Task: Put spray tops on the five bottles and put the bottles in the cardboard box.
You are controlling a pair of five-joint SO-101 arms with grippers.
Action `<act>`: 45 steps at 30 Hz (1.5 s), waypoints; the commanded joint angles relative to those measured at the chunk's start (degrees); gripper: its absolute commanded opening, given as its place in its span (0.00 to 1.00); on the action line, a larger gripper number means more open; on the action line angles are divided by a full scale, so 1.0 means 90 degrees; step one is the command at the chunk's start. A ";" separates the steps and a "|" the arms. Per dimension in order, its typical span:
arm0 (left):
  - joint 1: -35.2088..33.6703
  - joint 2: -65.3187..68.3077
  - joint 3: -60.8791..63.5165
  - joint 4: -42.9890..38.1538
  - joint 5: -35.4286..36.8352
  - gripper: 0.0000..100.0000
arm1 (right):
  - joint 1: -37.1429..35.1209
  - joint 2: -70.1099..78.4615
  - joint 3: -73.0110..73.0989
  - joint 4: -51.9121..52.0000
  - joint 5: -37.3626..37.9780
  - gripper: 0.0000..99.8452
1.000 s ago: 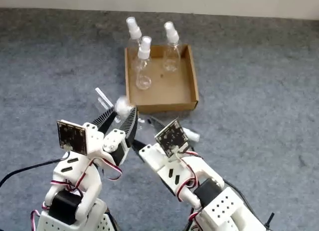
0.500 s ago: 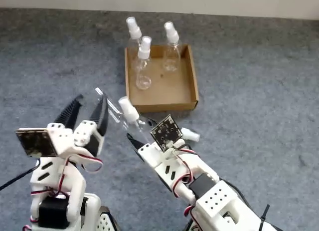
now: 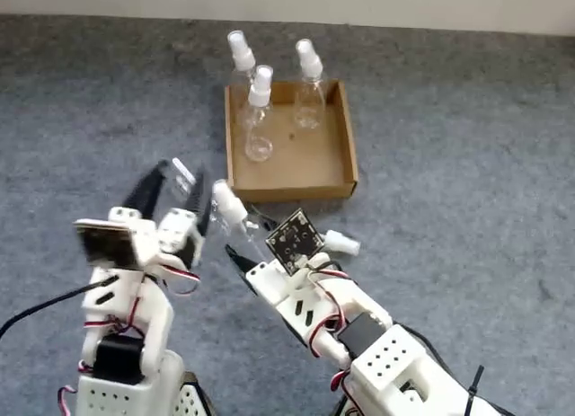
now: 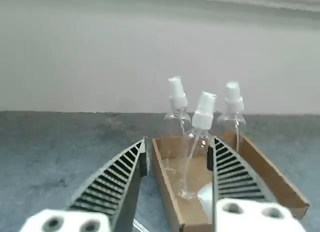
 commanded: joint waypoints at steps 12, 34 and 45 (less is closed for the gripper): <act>-0.0142 -0.0015 -0.0210 -0.0156 -0.0020 0.18 | -0.0103 0.0005 -0.0142 -0.0122 -0.0049 0.00; -0.0864 0.2691 -0.1568 -0.0508 0.0332 0.18 | -0.0454 -0.0005 -0.0542 0.0601 0.0527 0.00; -0.0601 0.2740 -0.1558 0.0596 -0.0205 0.18 | -0.0484 0.0005 -0.0689 0.0601 0.0527 0.00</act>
